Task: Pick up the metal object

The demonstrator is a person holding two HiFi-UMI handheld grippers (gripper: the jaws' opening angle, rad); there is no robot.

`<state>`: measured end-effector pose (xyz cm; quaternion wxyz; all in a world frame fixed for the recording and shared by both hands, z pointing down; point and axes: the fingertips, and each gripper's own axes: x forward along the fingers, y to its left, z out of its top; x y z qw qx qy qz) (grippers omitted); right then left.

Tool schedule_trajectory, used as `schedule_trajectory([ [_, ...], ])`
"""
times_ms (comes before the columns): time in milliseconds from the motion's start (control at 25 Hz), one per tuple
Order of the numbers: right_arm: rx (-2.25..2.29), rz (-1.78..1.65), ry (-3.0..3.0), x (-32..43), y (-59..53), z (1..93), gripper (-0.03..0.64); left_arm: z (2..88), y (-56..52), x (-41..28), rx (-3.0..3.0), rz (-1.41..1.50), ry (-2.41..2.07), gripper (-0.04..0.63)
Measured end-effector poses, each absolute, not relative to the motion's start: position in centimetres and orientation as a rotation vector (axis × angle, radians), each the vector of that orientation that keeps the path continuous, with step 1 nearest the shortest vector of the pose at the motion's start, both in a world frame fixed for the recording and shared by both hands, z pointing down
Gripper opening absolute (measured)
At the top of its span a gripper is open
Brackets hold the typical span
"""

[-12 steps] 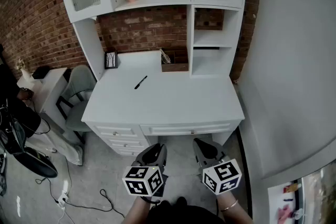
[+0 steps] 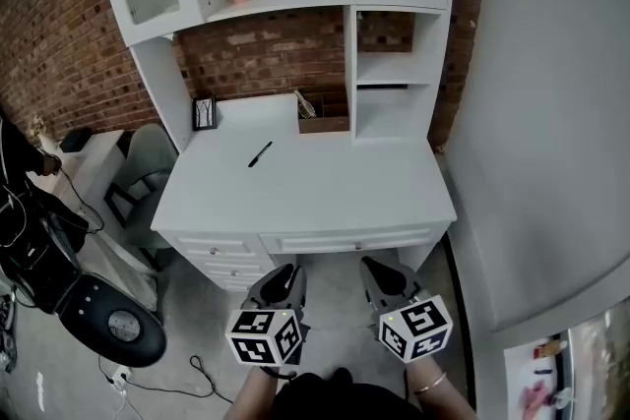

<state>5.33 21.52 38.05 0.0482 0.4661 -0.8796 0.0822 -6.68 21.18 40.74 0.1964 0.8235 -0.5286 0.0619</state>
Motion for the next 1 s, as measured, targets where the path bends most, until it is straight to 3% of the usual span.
schedule_trajectory([
  [440,1.443,0.285,-2.689,6.3,20.8,38.2,0.006,39.7,19.7,-6.3,2.310,0.165,-1.483,0.068],
  [1000,1.476,0.327,-2.649,6.9,11.7,40.5,0.006,42.7,9.3,-7.7,2.241,0.138,-1.487,0.152],
])
